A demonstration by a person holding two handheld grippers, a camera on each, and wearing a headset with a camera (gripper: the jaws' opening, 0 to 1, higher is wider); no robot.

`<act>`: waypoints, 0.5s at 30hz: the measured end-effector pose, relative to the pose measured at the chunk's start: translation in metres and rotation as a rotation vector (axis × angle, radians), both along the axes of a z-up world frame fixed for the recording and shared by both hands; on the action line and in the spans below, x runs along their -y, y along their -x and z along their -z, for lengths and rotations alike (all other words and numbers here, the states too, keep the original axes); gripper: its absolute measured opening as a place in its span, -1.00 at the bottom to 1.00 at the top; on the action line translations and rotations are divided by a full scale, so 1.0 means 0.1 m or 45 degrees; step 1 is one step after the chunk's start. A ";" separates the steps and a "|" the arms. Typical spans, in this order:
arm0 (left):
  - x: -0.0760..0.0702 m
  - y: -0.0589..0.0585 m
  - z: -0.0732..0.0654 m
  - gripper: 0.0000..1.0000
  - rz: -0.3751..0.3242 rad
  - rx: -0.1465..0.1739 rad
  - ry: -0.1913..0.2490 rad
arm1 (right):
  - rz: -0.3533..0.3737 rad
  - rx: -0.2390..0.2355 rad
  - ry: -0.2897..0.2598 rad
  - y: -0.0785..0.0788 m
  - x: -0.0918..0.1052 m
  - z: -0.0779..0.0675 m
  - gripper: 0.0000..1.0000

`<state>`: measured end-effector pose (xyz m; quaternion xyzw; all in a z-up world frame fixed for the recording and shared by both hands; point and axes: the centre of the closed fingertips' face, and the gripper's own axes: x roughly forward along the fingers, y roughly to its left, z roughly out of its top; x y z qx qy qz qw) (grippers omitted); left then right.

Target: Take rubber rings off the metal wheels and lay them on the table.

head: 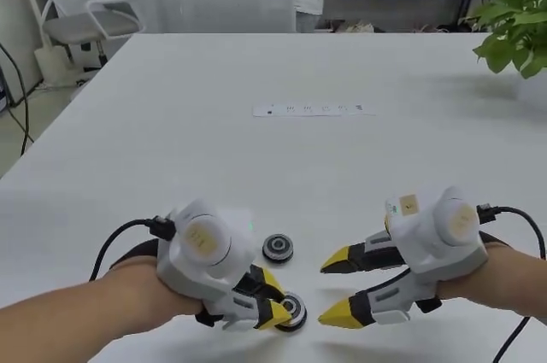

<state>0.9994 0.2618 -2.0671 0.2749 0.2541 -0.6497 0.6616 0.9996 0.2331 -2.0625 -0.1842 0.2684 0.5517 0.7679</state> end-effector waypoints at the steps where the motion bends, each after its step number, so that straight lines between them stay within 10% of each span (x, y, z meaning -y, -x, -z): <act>1: 0.00 0.00 0.00 -0.83 -0.001 0.000 0.000 | -0.003 0.002 -0.001 0.00 -0.01 -0.01 -0.24; 15: 0.00 -0.01 0.01 -0.83 -0.017 0.009 0.021 | -0.039 -0.018 0.019 0.02 -0.16 0.01 -0.29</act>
